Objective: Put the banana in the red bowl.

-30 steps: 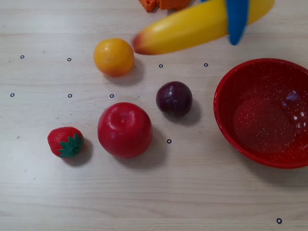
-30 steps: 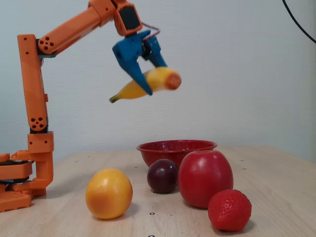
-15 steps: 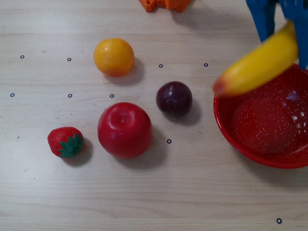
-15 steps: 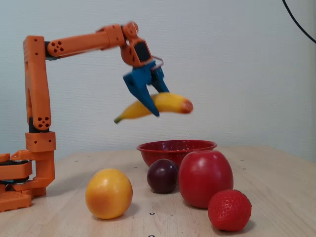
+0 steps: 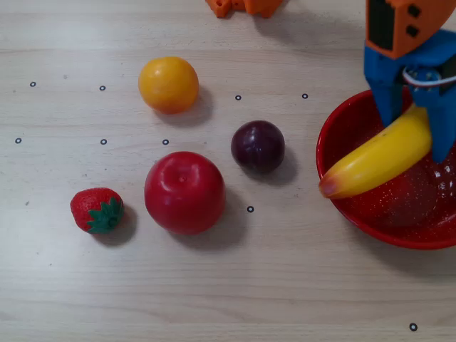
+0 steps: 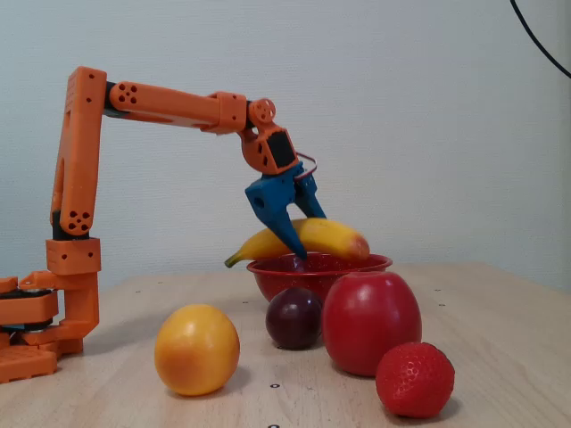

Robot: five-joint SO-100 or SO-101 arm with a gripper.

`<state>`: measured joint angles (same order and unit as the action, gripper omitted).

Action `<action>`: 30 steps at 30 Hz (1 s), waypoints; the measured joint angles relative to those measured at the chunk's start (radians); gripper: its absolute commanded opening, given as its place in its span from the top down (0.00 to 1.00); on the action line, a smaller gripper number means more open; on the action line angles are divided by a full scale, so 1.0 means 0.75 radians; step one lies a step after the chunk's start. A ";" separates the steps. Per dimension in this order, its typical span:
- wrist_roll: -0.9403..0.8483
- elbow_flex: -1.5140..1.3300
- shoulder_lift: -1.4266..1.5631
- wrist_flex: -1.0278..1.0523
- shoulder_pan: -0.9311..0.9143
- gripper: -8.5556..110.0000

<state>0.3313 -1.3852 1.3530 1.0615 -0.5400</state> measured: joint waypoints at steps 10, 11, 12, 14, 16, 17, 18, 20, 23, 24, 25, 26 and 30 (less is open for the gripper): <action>0.049 -0.035 0.002 -0.020 0.008 0.63; 0.049 -0.035 0.002 -0.020 0.014 0.63; 0.049 -0.035 0.002 -0.020 0.016 0.64; 0.049 -0.029 0.002 -0.010 0.016 0.66; 0.039 0.000 0.004 0.039 0.012 0.69; 0.031 0.020 0.010 0.065 0.012 0.71; 0.020 0.045 0.016 0.086 0.022 0.74; 0.004 0.092 0.053 0.131 0.053 0.77; -0.027 0.166 0.119 0.225 0.123 0.85; -0.031 0.182 0.141 0.262 0.143 0.88; -0.031 0.198 0.162 0.292 0.160 0.93; -0.043 0.211 0.174 0.325 0.172 0.93; -0.039 0.252 0.227 0.442 0.196 0.93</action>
<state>0.3022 -1.1965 1.5232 1.3929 -0.3927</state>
